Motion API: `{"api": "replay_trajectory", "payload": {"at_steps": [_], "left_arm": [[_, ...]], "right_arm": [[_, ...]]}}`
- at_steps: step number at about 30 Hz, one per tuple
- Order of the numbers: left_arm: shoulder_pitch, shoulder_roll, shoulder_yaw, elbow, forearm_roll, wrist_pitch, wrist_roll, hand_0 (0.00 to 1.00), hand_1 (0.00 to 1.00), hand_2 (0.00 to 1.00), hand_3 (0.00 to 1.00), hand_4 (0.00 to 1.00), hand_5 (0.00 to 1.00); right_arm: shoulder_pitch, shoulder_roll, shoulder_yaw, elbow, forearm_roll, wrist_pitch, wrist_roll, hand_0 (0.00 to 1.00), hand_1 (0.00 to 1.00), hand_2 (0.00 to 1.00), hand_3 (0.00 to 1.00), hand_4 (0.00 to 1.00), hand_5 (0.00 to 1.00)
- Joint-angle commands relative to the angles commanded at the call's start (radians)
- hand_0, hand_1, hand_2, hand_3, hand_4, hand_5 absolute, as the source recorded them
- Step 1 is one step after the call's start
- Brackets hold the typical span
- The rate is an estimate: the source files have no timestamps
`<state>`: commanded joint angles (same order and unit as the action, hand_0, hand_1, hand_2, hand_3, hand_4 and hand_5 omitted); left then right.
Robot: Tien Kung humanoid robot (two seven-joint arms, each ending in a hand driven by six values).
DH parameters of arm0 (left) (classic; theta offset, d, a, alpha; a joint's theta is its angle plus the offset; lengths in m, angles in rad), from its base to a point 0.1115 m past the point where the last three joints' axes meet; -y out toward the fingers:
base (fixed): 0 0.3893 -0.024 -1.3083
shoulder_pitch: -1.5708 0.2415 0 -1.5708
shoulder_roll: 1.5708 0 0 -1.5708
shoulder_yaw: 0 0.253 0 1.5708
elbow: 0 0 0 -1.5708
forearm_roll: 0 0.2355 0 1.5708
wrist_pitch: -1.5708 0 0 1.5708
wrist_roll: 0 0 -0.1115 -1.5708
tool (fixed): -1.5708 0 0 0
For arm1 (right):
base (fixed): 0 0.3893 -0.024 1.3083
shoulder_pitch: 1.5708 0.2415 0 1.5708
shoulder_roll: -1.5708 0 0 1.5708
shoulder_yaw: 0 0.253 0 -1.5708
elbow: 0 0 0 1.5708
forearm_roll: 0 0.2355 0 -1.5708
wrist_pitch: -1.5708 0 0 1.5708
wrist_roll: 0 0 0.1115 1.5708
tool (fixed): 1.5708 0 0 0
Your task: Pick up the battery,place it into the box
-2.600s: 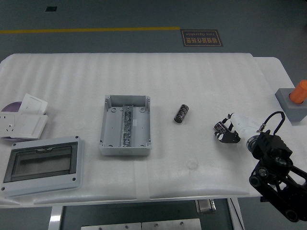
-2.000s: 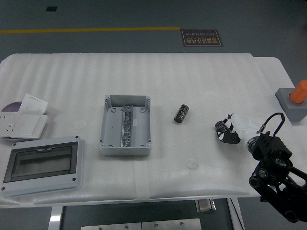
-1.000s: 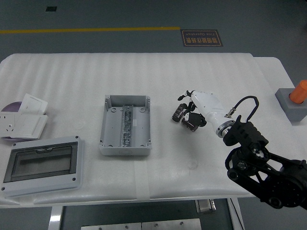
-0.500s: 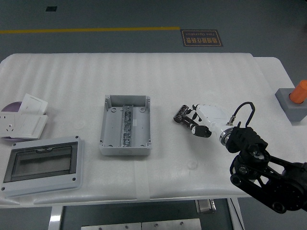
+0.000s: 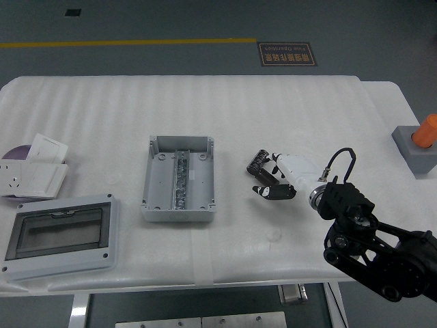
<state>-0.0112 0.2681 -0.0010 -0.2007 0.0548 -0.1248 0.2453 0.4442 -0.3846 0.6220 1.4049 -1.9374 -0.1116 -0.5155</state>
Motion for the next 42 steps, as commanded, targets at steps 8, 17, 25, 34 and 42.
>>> {"api": "replay_trajectory", "payload": {"at_steps": [8,17,25,34,42], "left_arm": [[0.000,0.000,0.001,0.000,0.002,-0.001,0.000,0.689,0.699,0.641,0.579,0.687,0.396],[0.000,0.000,0.001,-0.001,0.003,-0.003,0.000,0.688,0.700,0.639,0.573,0.685,0.395],[-0.001,0.001,0.001,-0.001,0.002,-0.002,-0.003,0.688,0.700,0.636,0.562,0.683,0.395],[-0.003,0.001,-0.005,-0.003,0.009,0.000,-0.007,0.684,0.699,0.634,0.561,0.682,0.395],[-0.001,0.001,0.001,-0.001,0.005,0.001,-0.010,0.679,0.699,0.632,0.558,0.682,0.396]], "right_arm": [[0.007,0.009,-0.010,-0.045,-0.010,-0.028,-0.017,0.513,0.567,0.620,0.847,0.899,0.680],[-0.006,0.005,-0.016,-0.016,-0.009,-0.034,-0.027,0.470,0.532,0.567,0.804,0.885,0.676],[-0.015,-0.009,-0.023,0.048,-0.018,-0.026,-0.047,0.446,0.510,0.540,0.780,0.870,0.667],[0.003,-0.004,-0.067,0.032,0.003,-0.025,-0.051,0.446,0.511,0.536,0.779,0.849,0.649],[0.030,0.009,-0.108,-0.001,0.006,-0.024,-0.063,0.424,0.505,0.503,0.769,0.812,0.616]]}}
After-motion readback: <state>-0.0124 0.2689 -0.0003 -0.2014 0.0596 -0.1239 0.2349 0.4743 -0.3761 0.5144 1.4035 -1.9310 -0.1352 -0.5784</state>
